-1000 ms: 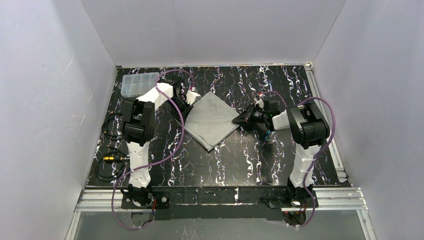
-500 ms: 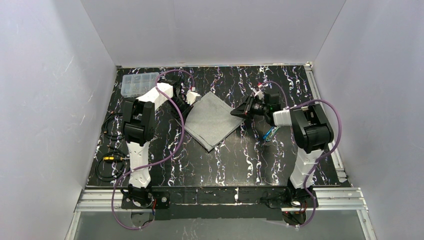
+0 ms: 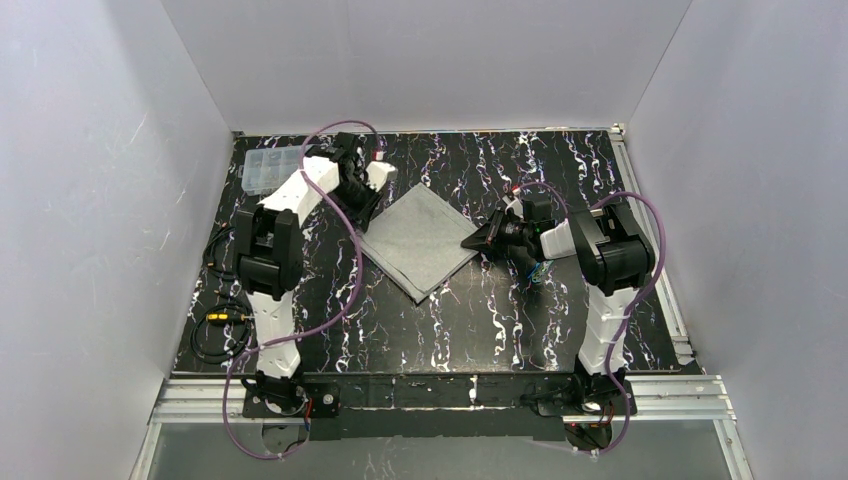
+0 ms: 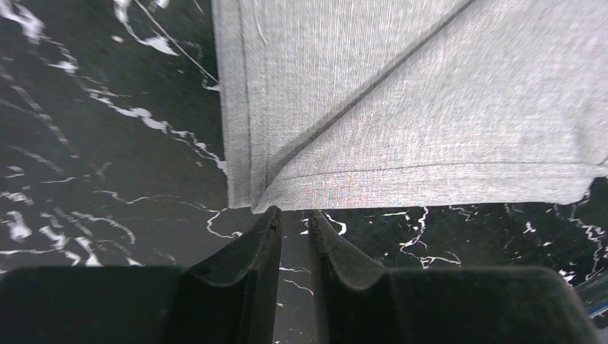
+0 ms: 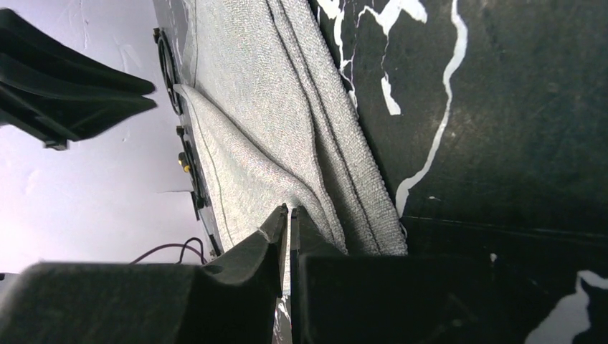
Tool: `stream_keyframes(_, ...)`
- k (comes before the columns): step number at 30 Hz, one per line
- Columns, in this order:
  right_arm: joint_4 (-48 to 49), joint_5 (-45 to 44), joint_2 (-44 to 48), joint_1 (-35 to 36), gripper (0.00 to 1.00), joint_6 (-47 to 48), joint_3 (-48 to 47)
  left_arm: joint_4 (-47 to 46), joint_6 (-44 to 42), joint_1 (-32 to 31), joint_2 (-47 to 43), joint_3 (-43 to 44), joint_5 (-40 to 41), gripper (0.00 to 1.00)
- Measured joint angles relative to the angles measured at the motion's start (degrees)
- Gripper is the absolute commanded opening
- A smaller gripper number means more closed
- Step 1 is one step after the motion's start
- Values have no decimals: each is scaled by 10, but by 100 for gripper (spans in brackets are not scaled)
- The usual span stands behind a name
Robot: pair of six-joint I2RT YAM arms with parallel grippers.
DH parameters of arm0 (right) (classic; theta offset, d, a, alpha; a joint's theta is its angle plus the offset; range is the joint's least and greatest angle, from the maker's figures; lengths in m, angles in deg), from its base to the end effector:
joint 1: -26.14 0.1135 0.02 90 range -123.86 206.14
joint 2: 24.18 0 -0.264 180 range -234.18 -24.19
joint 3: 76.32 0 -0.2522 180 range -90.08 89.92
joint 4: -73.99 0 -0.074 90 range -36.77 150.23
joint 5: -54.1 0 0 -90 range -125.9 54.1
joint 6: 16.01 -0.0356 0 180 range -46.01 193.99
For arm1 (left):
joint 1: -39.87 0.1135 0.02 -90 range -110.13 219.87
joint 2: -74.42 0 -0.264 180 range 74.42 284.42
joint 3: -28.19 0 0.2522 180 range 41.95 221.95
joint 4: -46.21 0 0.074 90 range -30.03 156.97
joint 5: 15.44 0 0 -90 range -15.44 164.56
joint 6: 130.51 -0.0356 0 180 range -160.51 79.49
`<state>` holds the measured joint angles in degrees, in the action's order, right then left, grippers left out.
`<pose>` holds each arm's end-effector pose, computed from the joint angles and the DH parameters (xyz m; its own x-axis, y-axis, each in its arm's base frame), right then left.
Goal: Fold the napkin into a case and place the utensils inside
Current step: Smooth out the top corner of the square-folded napkin at the center of the board.
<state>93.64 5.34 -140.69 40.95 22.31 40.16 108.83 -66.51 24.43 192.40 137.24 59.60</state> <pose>0.3554 0.1182 0.0930 -0.8980 0.3728 -0.2338 -0.0324 0.4737 0.8801 0.4094 -0.1226 0.2047 -0.6746 0.6257 -0.3918 0.7028 0.7067 -0.0814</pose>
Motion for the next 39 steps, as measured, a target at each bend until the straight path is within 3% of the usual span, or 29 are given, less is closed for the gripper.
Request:
stream_keyframes(6, -2, -1, 3, 0, 15, 20, 0, 10, 31, -10, -26, 40, -13, 20)
stream_keyframes(12, -3, -2, 3, 0, 14, 29, 0, -4, 77, -75, -24, 38, -85, 20)
stream_keyframes(17, -4, -10, 10, 2, 13, 41, 5, -33, 120, -129, 25, 44, -150, 19)
stream_keyframes(24, -11, -19, 19, 3, 13, 56, 9, -53, 151, -124, 102, 43, -174, 14)
stream_keyframes(28, -18, -23, 24, 3, 21, 58, 9, -59, 151, -107, 94, 19, -176, 14)
stream_keyframes(31, -45, -39, 40, 9, 35, 70, 7, -59, 142, -80, 75, -6, -174, 14)
stream_keyframes(36, -161, -119, 107, 51, 56, 130, -25, -48, 116, -17, 21, -25, -157, 25)
stream_keyframes(39, -230, -177, 155, 96, 63, 177, -58, -47, 95, 19, -31, -29, -143, 27)
